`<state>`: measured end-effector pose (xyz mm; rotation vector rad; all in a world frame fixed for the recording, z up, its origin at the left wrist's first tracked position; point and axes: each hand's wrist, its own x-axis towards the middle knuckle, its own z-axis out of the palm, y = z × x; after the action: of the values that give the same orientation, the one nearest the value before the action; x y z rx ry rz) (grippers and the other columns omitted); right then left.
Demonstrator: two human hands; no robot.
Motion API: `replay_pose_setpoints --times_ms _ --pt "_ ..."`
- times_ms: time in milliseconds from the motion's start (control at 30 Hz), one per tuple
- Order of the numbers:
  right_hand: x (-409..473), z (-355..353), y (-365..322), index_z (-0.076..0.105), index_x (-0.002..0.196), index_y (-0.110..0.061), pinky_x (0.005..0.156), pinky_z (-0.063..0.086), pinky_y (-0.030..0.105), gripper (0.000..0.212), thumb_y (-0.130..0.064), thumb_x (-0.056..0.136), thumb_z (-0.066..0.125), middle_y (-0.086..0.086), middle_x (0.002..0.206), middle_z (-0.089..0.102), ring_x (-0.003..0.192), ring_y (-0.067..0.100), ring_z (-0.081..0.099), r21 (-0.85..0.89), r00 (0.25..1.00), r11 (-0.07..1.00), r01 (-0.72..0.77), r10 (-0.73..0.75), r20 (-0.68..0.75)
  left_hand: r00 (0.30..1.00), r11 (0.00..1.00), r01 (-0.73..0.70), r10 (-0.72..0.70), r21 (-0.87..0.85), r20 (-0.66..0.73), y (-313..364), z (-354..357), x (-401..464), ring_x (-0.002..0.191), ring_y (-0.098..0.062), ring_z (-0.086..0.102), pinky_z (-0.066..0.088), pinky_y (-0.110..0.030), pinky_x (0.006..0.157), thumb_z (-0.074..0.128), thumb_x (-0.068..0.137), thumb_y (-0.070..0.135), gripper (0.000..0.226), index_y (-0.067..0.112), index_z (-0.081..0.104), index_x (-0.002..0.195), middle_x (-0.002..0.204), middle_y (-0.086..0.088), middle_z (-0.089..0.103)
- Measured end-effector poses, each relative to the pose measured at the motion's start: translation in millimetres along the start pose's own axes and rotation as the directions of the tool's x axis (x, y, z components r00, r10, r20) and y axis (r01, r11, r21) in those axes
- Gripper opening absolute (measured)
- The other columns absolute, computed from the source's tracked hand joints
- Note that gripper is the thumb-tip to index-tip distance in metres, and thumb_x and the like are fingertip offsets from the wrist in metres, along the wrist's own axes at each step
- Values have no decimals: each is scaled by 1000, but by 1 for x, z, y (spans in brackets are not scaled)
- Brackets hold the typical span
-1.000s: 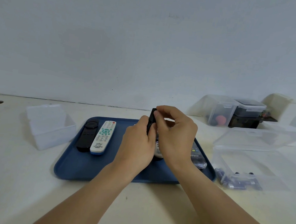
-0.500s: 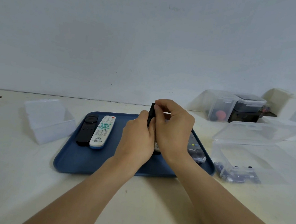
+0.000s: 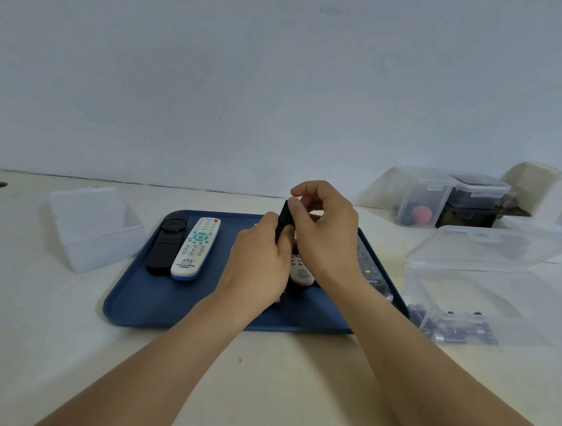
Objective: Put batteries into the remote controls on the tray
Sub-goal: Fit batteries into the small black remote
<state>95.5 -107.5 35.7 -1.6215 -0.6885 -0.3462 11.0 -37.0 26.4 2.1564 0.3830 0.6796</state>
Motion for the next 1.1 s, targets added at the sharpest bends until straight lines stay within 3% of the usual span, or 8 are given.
replay_pose_setpoints --times_ms 233,367,533,633,700,867,967,1100 --pt "-2 -6 -7 69 99 -18 61 46 10 14 -9 90 67 -7 77 62 78 5 64 80 999 997 10 -7 -35 1000 999 -20 18 -42 -25 2 -1 1 45 -29 64 55 -44 40 41 106 32 25 17 48 89 72 -12 64" --pt "-1 -11 -12 71 95 -16 67 55 22 16 -6 83 75 0 77 62 70 11 64 275 987 955 -108 136 -83 997 998 -63 61 -31 -55 3 0 -1 46 -30 62 52 -45 40 42 106 34 24 19 49 87 70 -11 64" --pt "13 -20 -13 64 106 -6 77 59 33 21 6 89 66 11 95 62 79 19 62 839 790 312 -445 579 204 987 914 157 -142 -374 69 9 -4 1 41 -21 54 44 -28 40 44 106 30 24 11 56 97 72 -13 66" --pt "19 -25 -8 62 105 -3 74 60 33 18 10 94 53 13 96 53 70 18 54 869 680 -19 -495 613 401 943 716 334 -254 -613 217 11 -12 6 46 -22 51 44 -27 44 46 106 31 26 8 58 101 73 -12 65" --pt "18 -25 -6 63 104 -1 66 53 24 25 9 94 42 14 94 48 64 15 47 808 602 -77 -584 627 495 922 665 387 -265 -639 283 9 -18 8 48 -20 51 43 -26 41 46 106 31 27 8 60 107 73 -10 65" --pt "18 -26 -4 69 96 -7 35 23 18 21 -14 96 48 3 76 51 47 8 26 539 578 301 -786 665 472 866 668 485 -274 -565 419 4 -31 12 50 -17 52 44 -24 40 50 104 37 39 6 64 123 75 -8 68" --pt "19 -31 -6 70 85 -19 41 28 21 33 -51 91 63 -8 69 58 42 3 38 139 792 800 -583 522 316 810 673 547 -275 -498 519 -1 -44 16 49 -16 51 42 -23 37 50 102 45 45 9 65 124 80 -10 69" --pt "10 -30 -10 69 93 -10 36 28 14 24 -34 96 65 -11 59 59 42 -1 51 108 842 924 -368 281 460 737 642 607 -233 -469 635 -5 -58 19 52 -18 55 42 -21 35 40 98 63 70 4 66 123 94 -17 70"
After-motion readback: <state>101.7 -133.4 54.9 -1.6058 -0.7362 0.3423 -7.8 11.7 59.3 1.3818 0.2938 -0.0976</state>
